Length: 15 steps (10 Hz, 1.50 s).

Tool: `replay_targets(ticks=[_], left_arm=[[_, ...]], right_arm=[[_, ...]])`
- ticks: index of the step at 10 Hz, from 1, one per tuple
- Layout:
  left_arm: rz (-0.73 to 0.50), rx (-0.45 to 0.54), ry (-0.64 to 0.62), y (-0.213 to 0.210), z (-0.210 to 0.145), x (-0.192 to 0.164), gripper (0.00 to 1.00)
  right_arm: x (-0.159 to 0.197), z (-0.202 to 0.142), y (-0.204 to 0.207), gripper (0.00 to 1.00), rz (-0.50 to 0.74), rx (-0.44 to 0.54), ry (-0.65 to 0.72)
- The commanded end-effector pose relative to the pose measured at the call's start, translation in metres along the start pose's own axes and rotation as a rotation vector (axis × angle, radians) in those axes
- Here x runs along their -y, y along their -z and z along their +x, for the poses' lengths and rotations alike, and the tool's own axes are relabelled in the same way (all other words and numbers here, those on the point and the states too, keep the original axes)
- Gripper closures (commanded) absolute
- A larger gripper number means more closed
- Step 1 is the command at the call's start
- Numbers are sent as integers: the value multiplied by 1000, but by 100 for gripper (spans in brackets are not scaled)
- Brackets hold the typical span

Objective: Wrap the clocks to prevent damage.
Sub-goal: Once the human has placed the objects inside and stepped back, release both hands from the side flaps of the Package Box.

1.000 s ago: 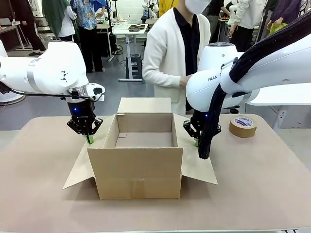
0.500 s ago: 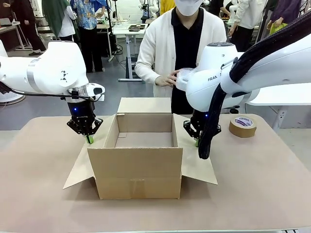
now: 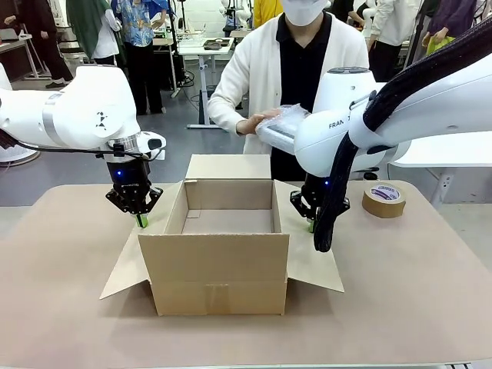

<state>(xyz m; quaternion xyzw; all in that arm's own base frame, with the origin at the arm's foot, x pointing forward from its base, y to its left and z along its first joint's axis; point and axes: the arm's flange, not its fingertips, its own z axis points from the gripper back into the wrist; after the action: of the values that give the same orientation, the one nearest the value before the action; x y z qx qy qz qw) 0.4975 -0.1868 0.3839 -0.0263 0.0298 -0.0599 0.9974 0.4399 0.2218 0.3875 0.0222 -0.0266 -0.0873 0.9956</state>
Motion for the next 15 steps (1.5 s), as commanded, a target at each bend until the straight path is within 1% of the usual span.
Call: replay_targets(ticks=[1, 15], left_arm=[[5, -7, 3, 1, -1, 0, 100], [5, -7, 3, 1, -1, 0, 100]], right_arm=[[-1, 0, 0, 99, 3, 4, 0], [-1, 0, 0, 99, 3, 4, 0]])
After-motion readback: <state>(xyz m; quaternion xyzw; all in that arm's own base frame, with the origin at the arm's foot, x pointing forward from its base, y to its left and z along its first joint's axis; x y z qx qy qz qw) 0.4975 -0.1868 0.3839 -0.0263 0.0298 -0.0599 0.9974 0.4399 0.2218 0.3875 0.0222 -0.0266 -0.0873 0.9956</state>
